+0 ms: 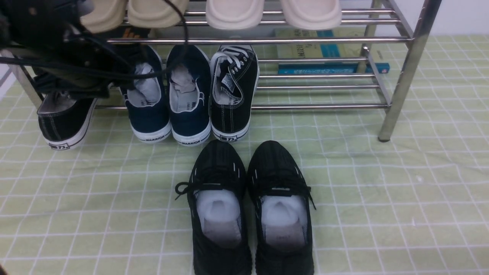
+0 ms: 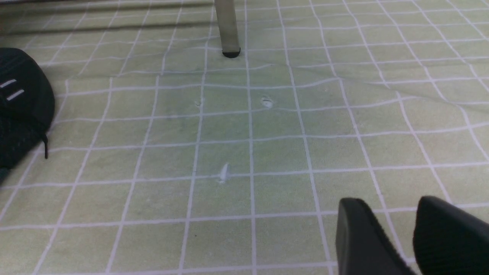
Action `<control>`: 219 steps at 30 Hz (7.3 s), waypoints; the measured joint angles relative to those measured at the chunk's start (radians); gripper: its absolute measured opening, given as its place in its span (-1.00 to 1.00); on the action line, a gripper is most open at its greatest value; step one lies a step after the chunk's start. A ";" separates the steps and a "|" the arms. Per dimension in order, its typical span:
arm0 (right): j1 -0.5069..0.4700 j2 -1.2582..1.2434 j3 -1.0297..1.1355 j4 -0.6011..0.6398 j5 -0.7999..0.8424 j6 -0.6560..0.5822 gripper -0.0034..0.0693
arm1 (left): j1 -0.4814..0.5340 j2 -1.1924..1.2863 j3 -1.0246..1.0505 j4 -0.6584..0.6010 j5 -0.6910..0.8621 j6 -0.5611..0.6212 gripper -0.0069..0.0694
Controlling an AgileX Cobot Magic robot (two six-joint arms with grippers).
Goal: Take the shoes off the shelf with your hand from the green coffee tablecloth.
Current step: 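Grasp the leftmost shoe on the bottom shelf of the shoe rack with the left gripper, then set the held shoe down on the floor in front of the rack with the left gripper, then grasp a shoe standing on the lower shelf of the shoe rack with the left gripper, then set the held shoe down on the floor in front of the rack with the left gripper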
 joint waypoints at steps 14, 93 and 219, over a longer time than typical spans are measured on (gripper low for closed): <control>0.000 0.000 0.000 0.000 0.000 0.000 -0.25 | -0.001 0.147 0.000 0.089 -0.102 -0.044 0.15; 0.000 0.000 0.000 0.000 0.000 0.000 -0.25 | -0.185 -0.408 0.758 0.627 -0.090 -0.642 -0.72; 0.000 0.000 0.001 -0.001 0.000 0.000 -0.25 | -0.142 -0.097 -0.025 0.193 0.273 -0.286 -0.75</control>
